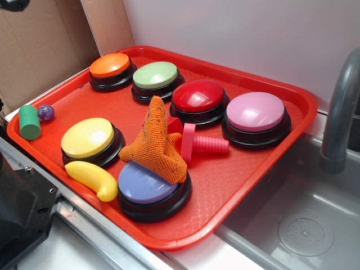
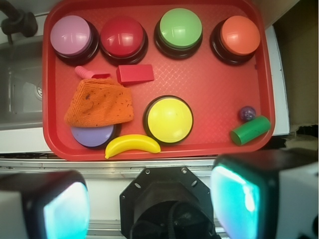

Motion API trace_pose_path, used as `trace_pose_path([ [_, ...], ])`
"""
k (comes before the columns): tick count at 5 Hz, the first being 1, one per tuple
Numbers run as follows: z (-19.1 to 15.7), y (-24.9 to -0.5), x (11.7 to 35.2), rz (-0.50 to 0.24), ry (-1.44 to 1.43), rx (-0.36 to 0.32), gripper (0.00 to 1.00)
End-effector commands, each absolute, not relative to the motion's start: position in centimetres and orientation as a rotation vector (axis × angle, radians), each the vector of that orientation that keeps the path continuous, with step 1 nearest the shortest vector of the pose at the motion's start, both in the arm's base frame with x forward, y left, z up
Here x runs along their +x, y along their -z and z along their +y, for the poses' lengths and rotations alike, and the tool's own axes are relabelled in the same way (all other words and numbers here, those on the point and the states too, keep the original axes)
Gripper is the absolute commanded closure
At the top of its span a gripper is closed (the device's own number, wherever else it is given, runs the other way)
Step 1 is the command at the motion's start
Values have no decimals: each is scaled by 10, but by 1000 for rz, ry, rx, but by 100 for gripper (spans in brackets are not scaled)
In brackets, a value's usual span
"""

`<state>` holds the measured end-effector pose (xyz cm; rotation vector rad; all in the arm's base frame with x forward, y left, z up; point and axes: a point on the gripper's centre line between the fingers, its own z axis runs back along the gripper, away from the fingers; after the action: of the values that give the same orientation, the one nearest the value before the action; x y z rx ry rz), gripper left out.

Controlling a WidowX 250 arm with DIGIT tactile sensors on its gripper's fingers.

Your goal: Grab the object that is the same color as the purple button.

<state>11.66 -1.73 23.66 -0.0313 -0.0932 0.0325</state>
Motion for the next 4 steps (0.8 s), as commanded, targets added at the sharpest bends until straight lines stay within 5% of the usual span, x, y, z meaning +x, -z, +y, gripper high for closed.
trace_pose_path([
  [1, -17, -237, 117, -93, -33, -31, 0],
  [2, 2, -224, 126, -178, 24, -55, 0],
  [4, 48, -192, 138, -131, 34, 68, 0],
])
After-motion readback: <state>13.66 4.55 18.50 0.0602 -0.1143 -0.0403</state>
